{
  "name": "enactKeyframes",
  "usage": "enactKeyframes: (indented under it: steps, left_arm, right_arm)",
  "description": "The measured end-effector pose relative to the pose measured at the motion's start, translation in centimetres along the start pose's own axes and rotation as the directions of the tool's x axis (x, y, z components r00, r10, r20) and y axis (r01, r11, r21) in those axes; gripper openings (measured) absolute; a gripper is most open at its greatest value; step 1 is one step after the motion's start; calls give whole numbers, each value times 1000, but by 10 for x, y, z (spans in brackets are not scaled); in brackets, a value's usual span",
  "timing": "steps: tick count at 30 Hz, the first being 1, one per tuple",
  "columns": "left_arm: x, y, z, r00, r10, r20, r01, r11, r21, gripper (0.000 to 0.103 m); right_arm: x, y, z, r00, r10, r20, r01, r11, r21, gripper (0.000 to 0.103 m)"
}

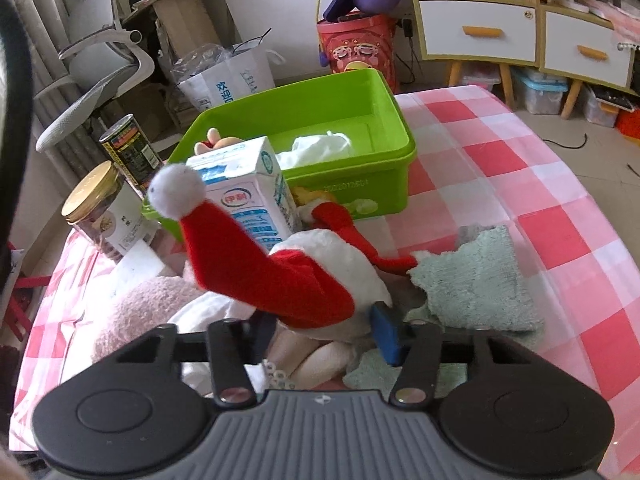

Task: Organize soft objects
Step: 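Grasp the beige bunny plush with the left tool, then grasp the red Santa-hat plush with the right tool while the left tool holds the bunny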

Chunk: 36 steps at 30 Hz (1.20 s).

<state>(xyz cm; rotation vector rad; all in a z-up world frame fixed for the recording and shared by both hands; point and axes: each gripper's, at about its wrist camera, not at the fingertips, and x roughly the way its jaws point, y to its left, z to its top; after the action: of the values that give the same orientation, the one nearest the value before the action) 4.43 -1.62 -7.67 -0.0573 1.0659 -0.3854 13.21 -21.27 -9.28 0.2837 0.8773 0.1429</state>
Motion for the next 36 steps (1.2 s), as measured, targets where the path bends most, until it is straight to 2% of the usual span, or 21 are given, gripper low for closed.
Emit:
enactKeyframes:
  steps: [4,6,18,24,36]
  left_arm:
    - [-6,2,0,1000,-6,14,6,1000,-11,42]
    - [-11,3,1,1000,-12,26,13,1000,-15,42]
    - [-35,5,4,995,-42,87,45,998,-37,41]
    - [-50,11,8,989,-63,133,72,996,-61,40]
    - [-73,17,14,975,-67,211,89,991,-99,39]
  right_arm:
    - [-5,3,1,1000,-2,1,2,1000,-14,5]
    - [-8,3,2,1000,1,-11,-1,1000,0,0]
    - [-30,-3,5,997,73,2,-73,997,11,0]
    - [-51,-7,10,993,115,33,-116,993,29,0]
    - [-80,-1,10,988,153,34,-153,988,8,0]
